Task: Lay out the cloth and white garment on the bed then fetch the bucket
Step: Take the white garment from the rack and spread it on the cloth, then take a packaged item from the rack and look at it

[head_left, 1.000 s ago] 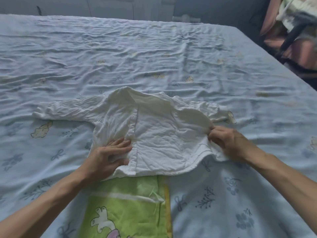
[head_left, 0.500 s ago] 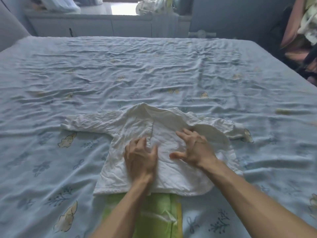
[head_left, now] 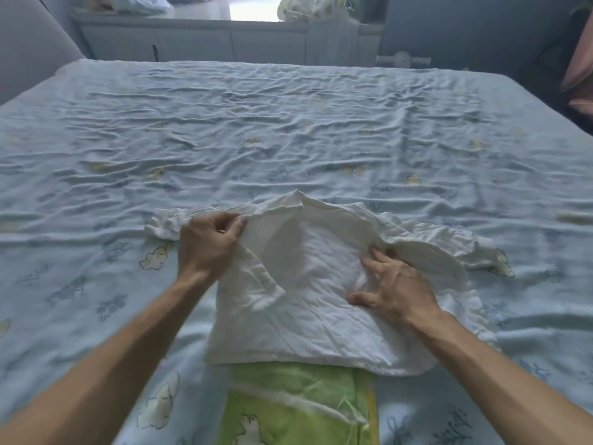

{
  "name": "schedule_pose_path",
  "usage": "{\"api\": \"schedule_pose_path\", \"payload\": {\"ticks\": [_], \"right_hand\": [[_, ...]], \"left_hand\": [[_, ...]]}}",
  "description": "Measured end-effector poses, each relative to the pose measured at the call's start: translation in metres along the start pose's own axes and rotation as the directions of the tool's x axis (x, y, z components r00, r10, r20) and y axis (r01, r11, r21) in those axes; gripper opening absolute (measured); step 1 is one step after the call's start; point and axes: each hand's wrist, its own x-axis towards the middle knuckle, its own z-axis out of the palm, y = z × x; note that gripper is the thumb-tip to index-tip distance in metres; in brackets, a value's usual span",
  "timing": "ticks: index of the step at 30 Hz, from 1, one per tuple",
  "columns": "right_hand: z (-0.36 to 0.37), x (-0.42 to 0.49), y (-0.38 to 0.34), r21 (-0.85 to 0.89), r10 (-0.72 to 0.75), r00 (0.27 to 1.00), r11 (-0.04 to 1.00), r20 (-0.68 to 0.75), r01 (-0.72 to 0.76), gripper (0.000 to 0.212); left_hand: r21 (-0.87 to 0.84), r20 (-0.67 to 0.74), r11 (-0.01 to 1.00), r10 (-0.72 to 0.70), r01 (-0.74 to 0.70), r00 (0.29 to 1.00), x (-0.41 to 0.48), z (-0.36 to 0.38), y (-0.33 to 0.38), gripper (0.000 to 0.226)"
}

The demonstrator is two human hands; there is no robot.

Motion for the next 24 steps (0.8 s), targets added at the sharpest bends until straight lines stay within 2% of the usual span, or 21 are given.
{"api": "schedule_pose_path", "payload": {"ticks": [3, 5, 8, 11, 13, 16, 18, 21, 24], "right_hand": [[0.003, 0.000, -0.001, 0.008, 0.002, 1.000, 1.000, -0.015, -0.002, 0.099], [0.006, 0.001, 0.000, 0.024, 0.000, 1.000, 1.000, -0.015, 0.000, 0.101], [0.013, 0.006, 0.004, 0.025, -0.015, 1.000, 1.000, -0.021, 0.015, 0.101], [0.021, 0.012, 0.009, 0.019, -0.025, 1.000, 1.000, -0.004, 0.025, 0.099], [0.025, 0.016, 0.012, 0.005, -0.021, 1.000, 1.000, 0.018, 0.021, 0.099], [0.027, 0.020, 0.014, -0.013, -0.014, 0.998, 1.000, 0.054, 0.015, 0.099], [0.021, 0.021, 0.011, -0.039, -0.011, 0.992, 0.999, 0.125, 0.016, 0.099], [-0.006, 0.020, -0.001, -0.056, -0.027, 0.974, 0.998, 0.227, 0.040, 0.096], [-0.056, 0.008, -0.021, 0.009, -0.057, 0.988, 0.998, 0.142, 0.056, 0.088]], "left_hand": [[0.054, 0.017, 0.997, -0.062, 0.061, 0.998, 0.035, -0.037, -0.030, 0.020], [0.154, 0.024, 0.984, -0.090, 0.085, 0.996, 0.048, -0.051, -0.055, 0.019], [0.384, 0.079, 0.923, -0.069, 0.034, 0.994, 0.053, -0.052, -0.087, 0.015], [0.507, 0.112, 0.858, 0.027, -0.080, 0.993, 0.046, -0.043, -0.109, 0.016], [0.517, 0.128, 0.846, 0.071, -0.127, 0.989, 0.043, -0.041, -0.114, 0.019], [0.444, 0.161, 0.887, 0.057, -0.124, 0.985, 0.039, -0.047, -0.105, 0.028], [0.381, 0.228, 0.916, 0.034, -0.122, 0.973, 0.035, -0.056, -0.091, 0.041], [0.383, 0.335, 0.906, 0.044, -0.179, 0.941, 0.031, -0.076, -0.061, 0.053], [0.324, 0.400, 0.918, 0.085, -0.228, 0.913, 0.030, -0.104, -0.011, 0.059]]}}
